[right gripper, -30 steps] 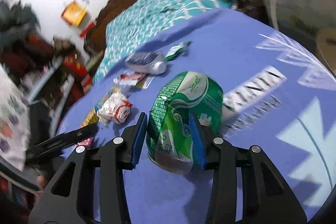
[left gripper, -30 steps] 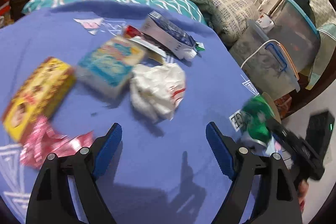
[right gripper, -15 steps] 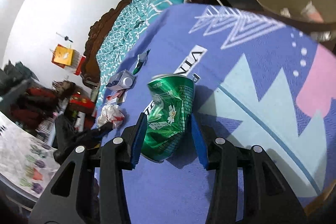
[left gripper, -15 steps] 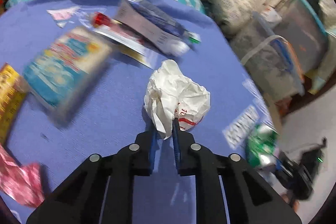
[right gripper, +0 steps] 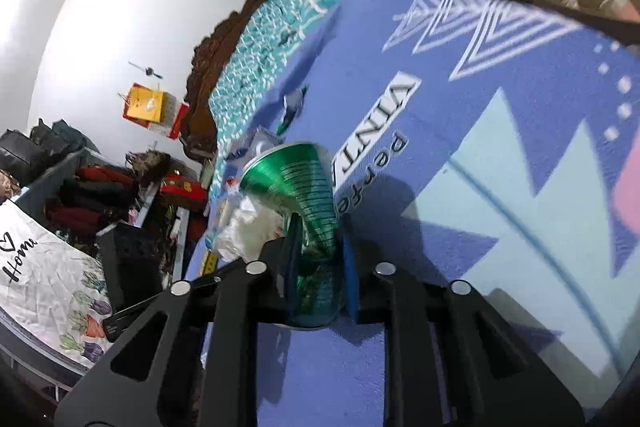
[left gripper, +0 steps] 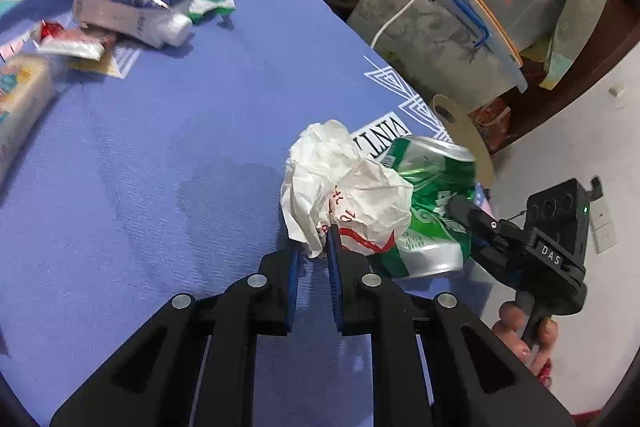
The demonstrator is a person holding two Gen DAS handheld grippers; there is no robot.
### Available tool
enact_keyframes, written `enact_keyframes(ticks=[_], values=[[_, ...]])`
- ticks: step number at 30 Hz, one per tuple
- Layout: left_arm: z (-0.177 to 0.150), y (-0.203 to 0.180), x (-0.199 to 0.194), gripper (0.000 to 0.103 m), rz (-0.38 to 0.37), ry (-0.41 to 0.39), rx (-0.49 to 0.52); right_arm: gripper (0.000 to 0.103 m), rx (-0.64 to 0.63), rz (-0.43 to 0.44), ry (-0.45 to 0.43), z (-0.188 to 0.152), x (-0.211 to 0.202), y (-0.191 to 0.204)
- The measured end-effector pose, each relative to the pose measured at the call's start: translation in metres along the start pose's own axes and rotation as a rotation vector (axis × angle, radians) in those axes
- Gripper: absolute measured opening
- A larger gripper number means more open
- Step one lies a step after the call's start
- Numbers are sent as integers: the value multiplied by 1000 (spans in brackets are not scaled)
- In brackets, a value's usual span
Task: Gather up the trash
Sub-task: 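Carry can and tissue over the wastebasket and open both tools, then grasp the red-white snack wrapper with right tool while left grasps the blue sponge package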
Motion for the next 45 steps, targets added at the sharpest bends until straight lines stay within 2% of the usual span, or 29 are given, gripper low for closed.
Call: enact_keyframes(ticks=[5, 14, 20, 24, 27, 29, 30, 31, 32, 34, 37, 40, 42, 45], values=[[8, -21, 11, 12, -6, 13, 34, 20, 69, -39, -98, 17, -31, -31], [19, -113, 66, 12, -17, 85, 210, 20, 187, -110, -276, 38, -101, -96], [39, -191, 117, 12, -24, 121, 331, 19, 232, -224, -392, 67, -141, -138], [47, -244, 160, 13, -1, 136, 404, 19, 235, -325, -421, 79, -157, -166], [49, -269, 188, 22, 40, 132, 440, 22, 226, -367, -420, 88, -158, -179], [51, -272, 204, 66, 92, 135, 425, 26, 211, -395, -419, 90, -156, -183], [53, -271, 207, 69, 110, 124, 414, 46, 214, -406, -419, 90, -155, -183], [55, -270, 209, 69, 119, 110, 406, 75, 222, -412, -428, 90, -156, -184], [56, -269, 209, 69, 119, 110, 403, 79, 227, -417, -444, 88, -158, -183], [56, -260, 201, 69, 106, 105, 393, 76, 208, -437, -493, 85, -165, -179], [54, -243, 182, 69, 98, 90, 375, 75, 188, -468, -522, 84, -170, -172], [45, -220, 150, 69, 88, 51, 377, 74, 153, -453, -541, 82, -171, -153], [34, -201, 127, 69, 98, 21, 385, 74, 108, -447, -524, 84, -164, -138], [16, -166, 90, 69, 121, -22, 390, 72, 52, -391, -456, 89, -139, -113]])
Point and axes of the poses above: each gripper's, at about its wrist camera, not at the fingertips, and x roughly the way its jaws point, y to its left, z to its top, the point moved 3 cm from there along x, roughly the way its jaws point, and after that the axes turned 11 degrees about -x, right-handed, at the moved point
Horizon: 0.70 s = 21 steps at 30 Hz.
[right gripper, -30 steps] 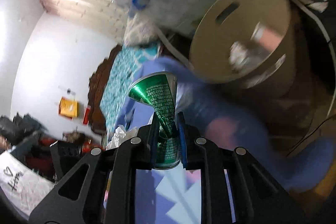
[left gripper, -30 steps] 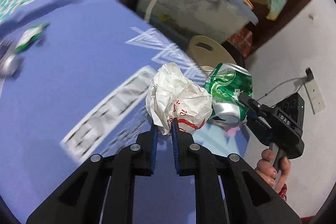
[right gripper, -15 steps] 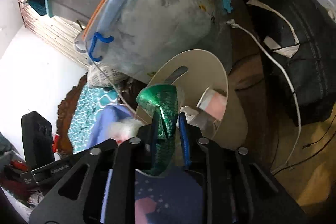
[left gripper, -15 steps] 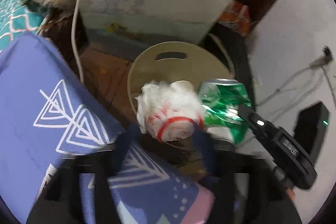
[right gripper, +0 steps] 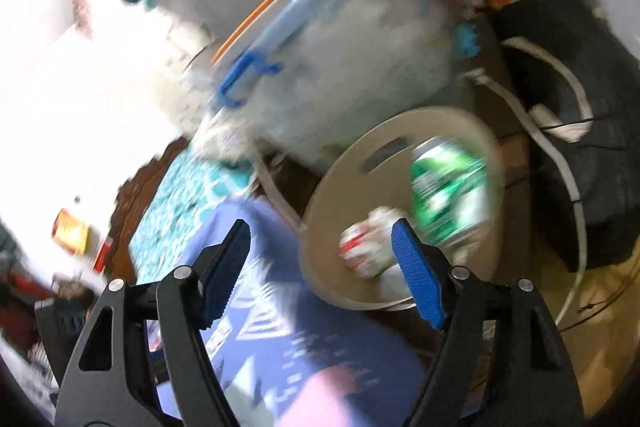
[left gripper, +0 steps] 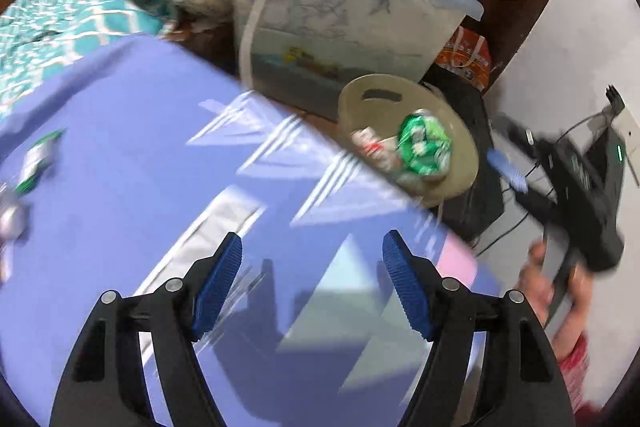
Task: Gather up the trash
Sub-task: 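Grasp the red-white snack wrapper with right tool while left grasps the blue sponge package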
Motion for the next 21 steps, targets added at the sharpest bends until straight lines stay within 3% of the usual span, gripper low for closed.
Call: enact_keyframes(ticks=[6, 10, 14, 16, 17, 21], values=[[-62, 89, -71, 69, 103, -75, -72, 68, -137, 208, 199, -31, 51, 97], [-93, 164, -112, 69, 171, -121, -211, 69, -332, 351, 403, -71, 107, 200], [-115, 224, -137, 69, 212, -150, -359, 70, -552, 427, 520, -110, 167, 308], [-128, 251, -149, 69, 202, -169, -439, 83, -713, 402, 532, -128, 198, 364], [-131, 259, -153, 69, 206, -175, -457, 85, -816, 373, 531, -140, 214, 389], [-144, 282, -169, 69, 209, -206, -519, 81, -1192, 243, 525, -186, 267, 447]])
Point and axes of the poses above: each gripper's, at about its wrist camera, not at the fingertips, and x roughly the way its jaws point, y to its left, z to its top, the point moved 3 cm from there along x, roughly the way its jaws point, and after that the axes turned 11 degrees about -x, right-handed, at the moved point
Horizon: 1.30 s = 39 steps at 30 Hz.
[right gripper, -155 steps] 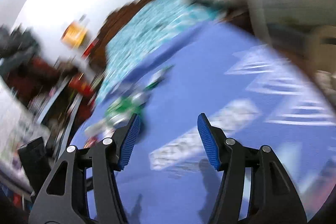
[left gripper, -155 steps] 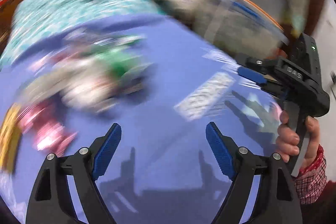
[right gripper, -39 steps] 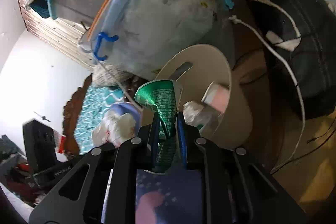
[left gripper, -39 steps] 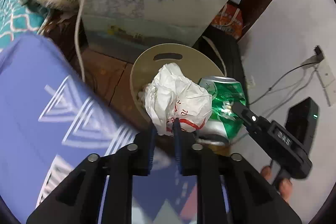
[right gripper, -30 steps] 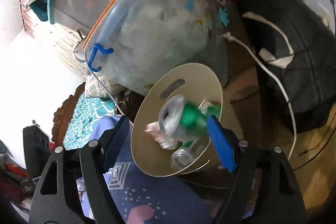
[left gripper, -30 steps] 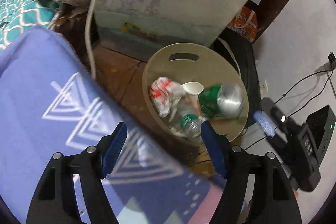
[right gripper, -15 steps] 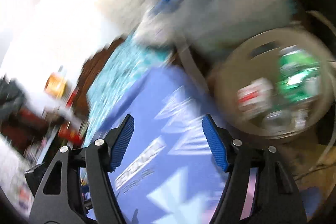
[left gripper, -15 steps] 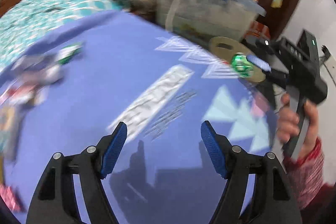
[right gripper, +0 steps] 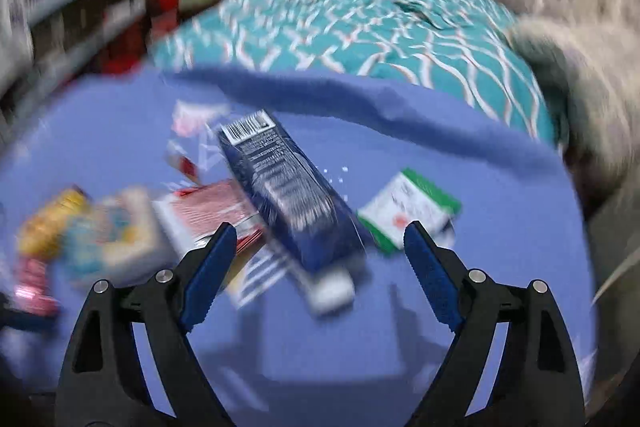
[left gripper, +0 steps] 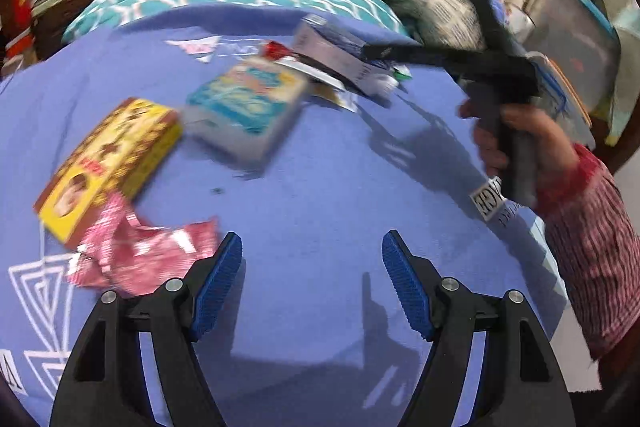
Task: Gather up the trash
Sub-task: 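Grasp the red-white snack wrapper with right tool while left grasps the blue sponge package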
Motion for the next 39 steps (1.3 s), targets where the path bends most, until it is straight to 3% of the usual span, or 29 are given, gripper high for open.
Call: enact_keyframes(ticks=[4, 5, 8, 11, 12, 13, 15, 16, 18, 19, 21, 23, 26, 28, 31, 35, 36, 39], values=[[2, 11, -5, 69, -14, -13, -21, 57, -52, -45, 60, 6, 22, -7], [1, 12, -6, 69, -19, -12, -25, 56, -41, -31, 60, 2, 16, -9], [2, 14, -9, 69, -52, -10, -41, 55, 83, 167, 63, -23, -19, -7], [4, 15, -12, 69, -93, -11, -62, 56, 96, 315, 73, -61, -65, 24], [5, 14, -14, 69, -105, -13, -65, 62, 96, 384, 68, -73, -79, 34], [5, 13, -15, 69, -115, -14, -66, 75, 96, 477, 60, -86, -94, 44], [9, 9, -13, 69, -128, -9, -70, 84, 97, 615, -4, -102, -121, 54], [12, 7, -12, 69, -137, -6, -71, 84, 108, 629, -55, -105, -131, 49], [15, 2, -8, 69, -145, 3, -66, 81, 178, 601, -121, -101, -134, 22], [15, -2, -7, 69, -144, 6, -61, 72, 238, 565, -137, -98, -129, 5], [18, -6, -5, 69, -138, -1, -51, 65, 359, 499, -129, -84, -104, -27], [20, -7, -8, 69, -140, -12, -57, 65, 397, 443, -120, -65, -74, -42], [23, 1, -12, 69, -117, -21, -69, 65, 308, 359, -69, -35, -32, -22], [24, 11, -22, 69, -99, -35, -80, 65, 159, 294, -34, -18, -14, 14], [26, 34, -43, 70, -79, -69, -113, 70, -14, 280, -20, -16, -16, 57], [27, 55, -56, 70, -95, -67, -166, 67, -104, 215, 12, -21, -7, 65], [28, 56, -55, 70, -106, -60, -173, 44, -99, 201, 25, -23, -1, 62], [26, 49, -48, 70, -154, -19, -184, 19, -85, 173, 26, -27, 11, 53]])
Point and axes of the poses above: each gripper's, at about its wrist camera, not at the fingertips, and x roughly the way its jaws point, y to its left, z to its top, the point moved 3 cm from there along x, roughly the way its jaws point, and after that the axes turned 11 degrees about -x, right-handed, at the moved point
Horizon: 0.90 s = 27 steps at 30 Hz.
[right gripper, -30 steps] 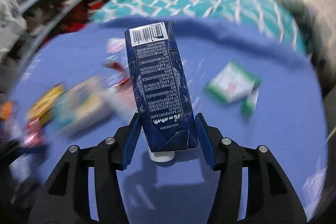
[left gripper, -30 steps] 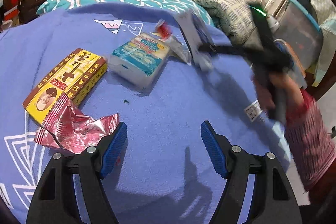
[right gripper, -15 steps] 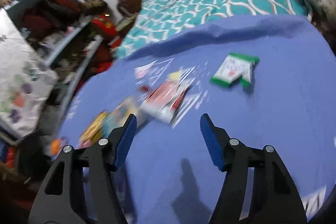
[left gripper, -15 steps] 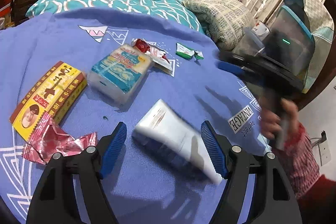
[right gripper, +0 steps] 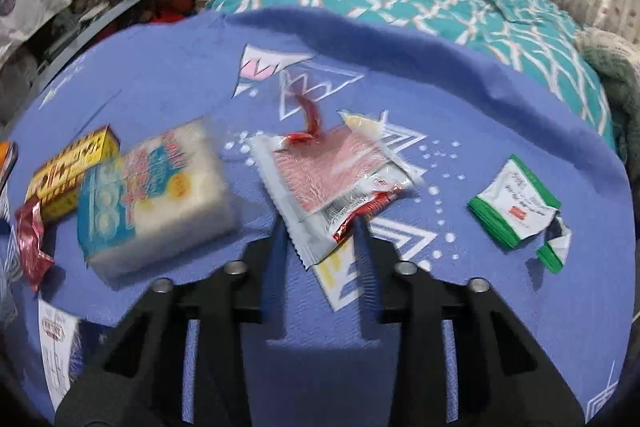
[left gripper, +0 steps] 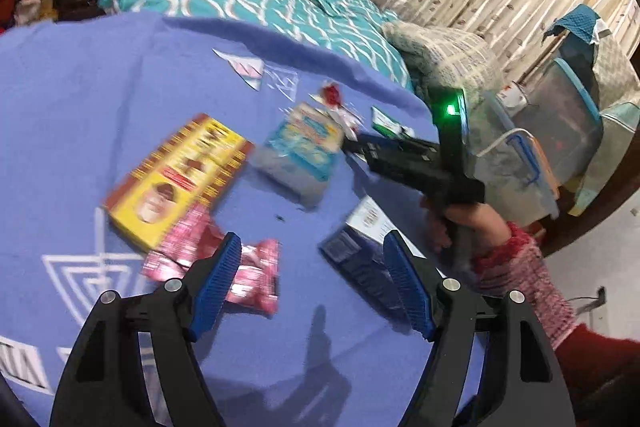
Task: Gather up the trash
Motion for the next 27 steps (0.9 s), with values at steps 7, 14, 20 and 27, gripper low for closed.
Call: enact_keyframes(ticks=[7, 14, 20, 27], values=[[14, -29, 29, 70, 64, 22, 101, 17, 215, 87, -113, -29, -51, -15], [71, -50, 102, 80, 357, 66, 307, 17, 372, 143, -241, -73, -115, -7], [63, -43, 136, 57, 428, 142, 321, 17, 528, 132, -298, -136, -154, -10], [49, -79, 37, 58, 263, -65, 290, 17, 683, 186, -324, -207, -181, 7]])
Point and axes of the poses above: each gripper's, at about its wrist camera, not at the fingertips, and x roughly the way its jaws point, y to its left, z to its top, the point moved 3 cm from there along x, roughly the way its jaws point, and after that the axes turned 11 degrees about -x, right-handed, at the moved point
